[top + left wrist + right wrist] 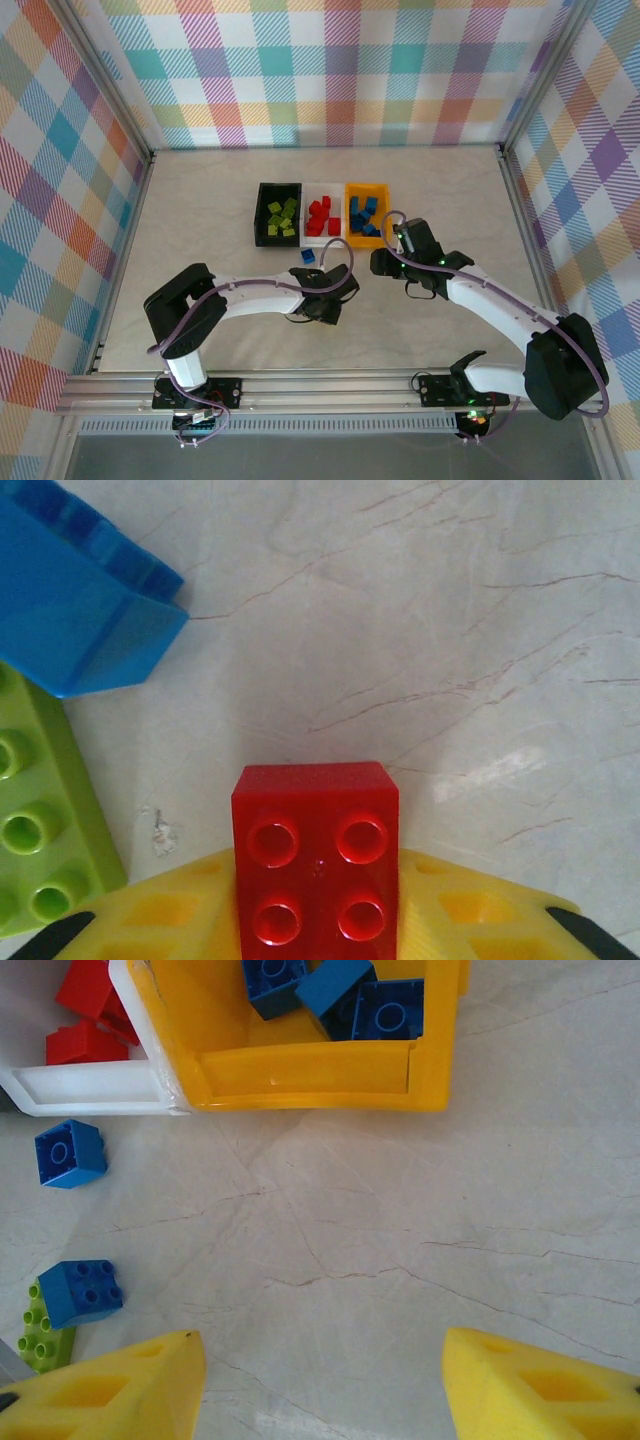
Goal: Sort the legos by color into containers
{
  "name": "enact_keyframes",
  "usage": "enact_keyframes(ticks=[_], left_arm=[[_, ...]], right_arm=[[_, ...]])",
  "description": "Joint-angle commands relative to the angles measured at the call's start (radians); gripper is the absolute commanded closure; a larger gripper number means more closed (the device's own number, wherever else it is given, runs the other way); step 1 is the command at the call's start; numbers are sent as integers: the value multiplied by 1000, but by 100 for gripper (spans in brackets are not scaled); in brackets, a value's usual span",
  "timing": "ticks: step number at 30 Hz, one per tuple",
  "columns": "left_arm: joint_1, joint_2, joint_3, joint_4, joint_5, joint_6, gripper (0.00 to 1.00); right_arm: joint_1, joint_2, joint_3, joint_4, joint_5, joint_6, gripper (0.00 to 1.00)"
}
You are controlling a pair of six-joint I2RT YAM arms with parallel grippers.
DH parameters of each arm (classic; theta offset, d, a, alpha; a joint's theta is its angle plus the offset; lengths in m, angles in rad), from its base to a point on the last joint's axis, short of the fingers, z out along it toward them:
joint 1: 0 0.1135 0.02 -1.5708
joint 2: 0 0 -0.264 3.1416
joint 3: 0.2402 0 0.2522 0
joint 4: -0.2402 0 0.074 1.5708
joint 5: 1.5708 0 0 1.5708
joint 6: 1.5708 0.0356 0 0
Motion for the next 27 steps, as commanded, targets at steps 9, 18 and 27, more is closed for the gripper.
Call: enact_keyframes(ticks=[9,18,27], left_arm=[[172,-171,118,-45,7,37,64],[381,96,533,-122,1,129,64],[412,439,990,-324,-37,149,49]], right_arm=[[-10,-24,-13,33,-19,24,36],[-10,-8,-21,44,-55,36,35],[-10,-39,-20,27,-59,40,35]])
